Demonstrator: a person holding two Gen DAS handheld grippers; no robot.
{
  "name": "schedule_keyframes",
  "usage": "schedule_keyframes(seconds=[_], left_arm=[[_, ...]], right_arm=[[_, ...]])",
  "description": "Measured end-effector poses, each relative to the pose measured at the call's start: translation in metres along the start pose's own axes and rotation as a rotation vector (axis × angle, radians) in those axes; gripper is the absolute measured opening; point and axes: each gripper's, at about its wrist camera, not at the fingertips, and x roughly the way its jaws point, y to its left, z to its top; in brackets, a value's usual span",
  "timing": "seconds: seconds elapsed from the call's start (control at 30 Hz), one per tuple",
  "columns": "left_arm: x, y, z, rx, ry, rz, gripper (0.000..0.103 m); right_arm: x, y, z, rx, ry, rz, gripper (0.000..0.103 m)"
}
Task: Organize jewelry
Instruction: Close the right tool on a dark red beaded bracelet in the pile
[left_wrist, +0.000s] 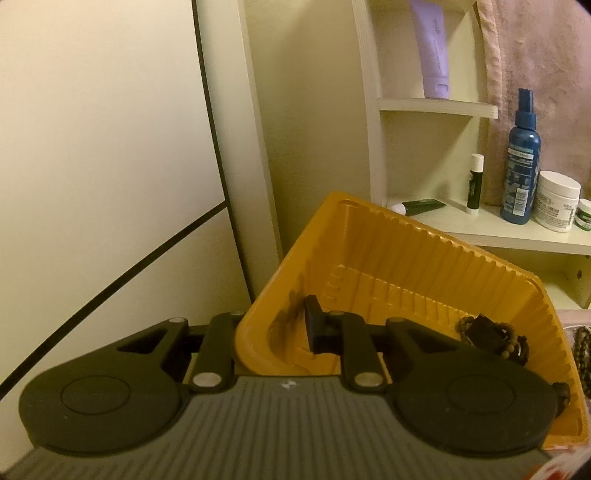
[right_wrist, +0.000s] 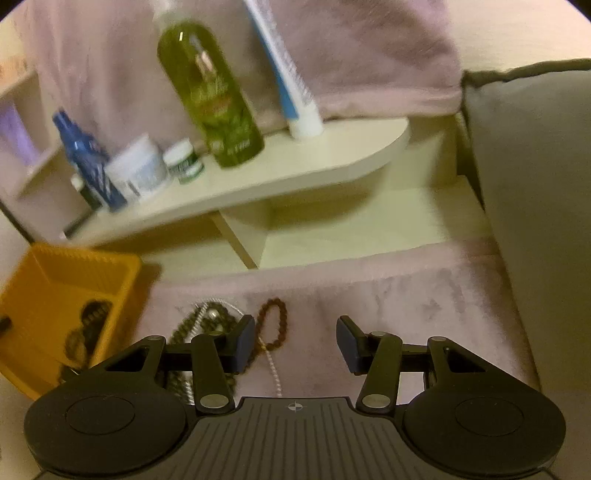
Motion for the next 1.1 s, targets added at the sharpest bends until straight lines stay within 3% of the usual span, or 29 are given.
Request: schedule_keyframes(seconds=[0.3,0.5,0.87,1.1], left_arm=[[0.002,0.002,0.001,-0.011,0.012,-0.002,0.019],[0.004,0.003,0.002,-0.018,0.024,-0.006,0.019],[0.006,0.004,0.002,-0.022,0.035,-0.011,0.019],[0.007,0.003,0.001,-0.025,0.035,-0.008,0.019]], right_arm=[[0.035,0.009,-0.002,0.003,0.079,0.008,0.05],[0.05,0.019,0.006,0.006,0.064,-0.038,0.045],[0.067,0.054,0.005,-0.22,0.067,-0.157,0.032],[0.069,0.065,-0.004,-0.337,0.067,-0.176,0.018]])
